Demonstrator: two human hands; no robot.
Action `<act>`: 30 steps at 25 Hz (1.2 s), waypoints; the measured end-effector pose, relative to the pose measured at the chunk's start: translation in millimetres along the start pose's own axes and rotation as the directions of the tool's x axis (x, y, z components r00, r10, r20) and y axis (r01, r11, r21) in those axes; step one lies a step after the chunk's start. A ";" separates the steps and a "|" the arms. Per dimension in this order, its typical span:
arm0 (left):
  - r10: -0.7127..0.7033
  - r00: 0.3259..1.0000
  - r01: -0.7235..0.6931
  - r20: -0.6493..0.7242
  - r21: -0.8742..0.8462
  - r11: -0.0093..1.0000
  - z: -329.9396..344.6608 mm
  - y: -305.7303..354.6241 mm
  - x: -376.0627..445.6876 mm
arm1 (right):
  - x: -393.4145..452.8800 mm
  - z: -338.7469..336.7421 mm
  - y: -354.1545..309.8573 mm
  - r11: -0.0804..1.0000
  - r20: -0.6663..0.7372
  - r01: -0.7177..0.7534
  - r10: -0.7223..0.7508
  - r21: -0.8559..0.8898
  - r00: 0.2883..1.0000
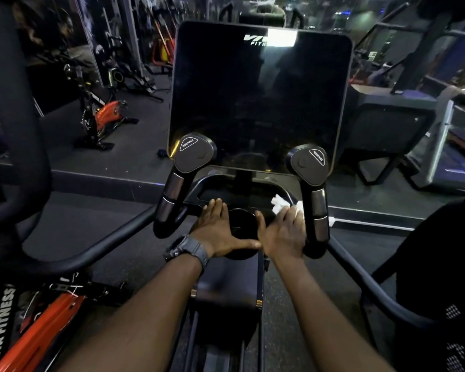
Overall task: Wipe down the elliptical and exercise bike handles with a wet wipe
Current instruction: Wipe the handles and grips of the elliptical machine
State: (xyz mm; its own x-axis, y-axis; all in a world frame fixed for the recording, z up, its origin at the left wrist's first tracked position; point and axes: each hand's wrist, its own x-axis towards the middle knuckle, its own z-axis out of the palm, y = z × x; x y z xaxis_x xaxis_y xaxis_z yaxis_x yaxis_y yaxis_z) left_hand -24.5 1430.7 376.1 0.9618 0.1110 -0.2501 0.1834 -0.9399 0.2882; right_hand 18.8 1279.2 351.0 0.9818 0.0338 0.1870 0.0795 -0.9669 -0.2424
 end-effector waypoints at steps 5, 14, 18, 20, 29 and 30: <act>0.053 0.998 -0.053 0.014 0.007 0.999 -1.3 -3.6 -1.7 | 16.6 -7.9 4.5 0.993 0.118 -0.080 0.070 0.082 0.991; 0.221 0.973 -0.207 -0.067 0.173 0.963 23.1 -7.7 -28.4 | 6.9 5.6 21.0 0.947 0.113 0.315 -0.320 0.065 0.940; 0.217 0.968 -0.196 -0.124 0.164 0.967 30.7 -10.5 -36.9 | -16.7 9.1 24.3 0.879 0.154 0.428 -0.462 0.209 0.873; 0.218 0.967 -0.201 -0.128 0.136 0.970 33.3 -8.0 -40.1 | 3.8 3.5 24.0 0.932 0.135 0.264 -0.302 0.247 0.944; 0.219 0.973 -0.202 -0.070 0.197 0.959 32.6 -10.5 -41.6 | -22.5 -10.1 -25.8 0.373 0.389 -0.417 0.153 0.829 0.909; 0.229 0.971 -0.212 -0.064 0.207 0.955 32.7 -12.0 -41.6 | -32.7 -14.0 -32.3 0.323 0.394 -0.431 0.177 0.843 0.902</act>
State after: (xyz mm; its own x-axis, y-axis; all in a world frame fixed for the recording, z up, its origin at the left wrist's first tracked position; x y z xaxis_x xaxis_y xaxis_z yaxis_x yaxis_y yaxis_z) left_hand -73.4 1426.8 352.8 0.9892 -0.0869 -0.1177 -0.0705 -0.9880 0.1374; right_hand -18.3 1305.8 366.0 0.9676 -0.0413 -0.2489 -0.2520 -0.1136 -0.9610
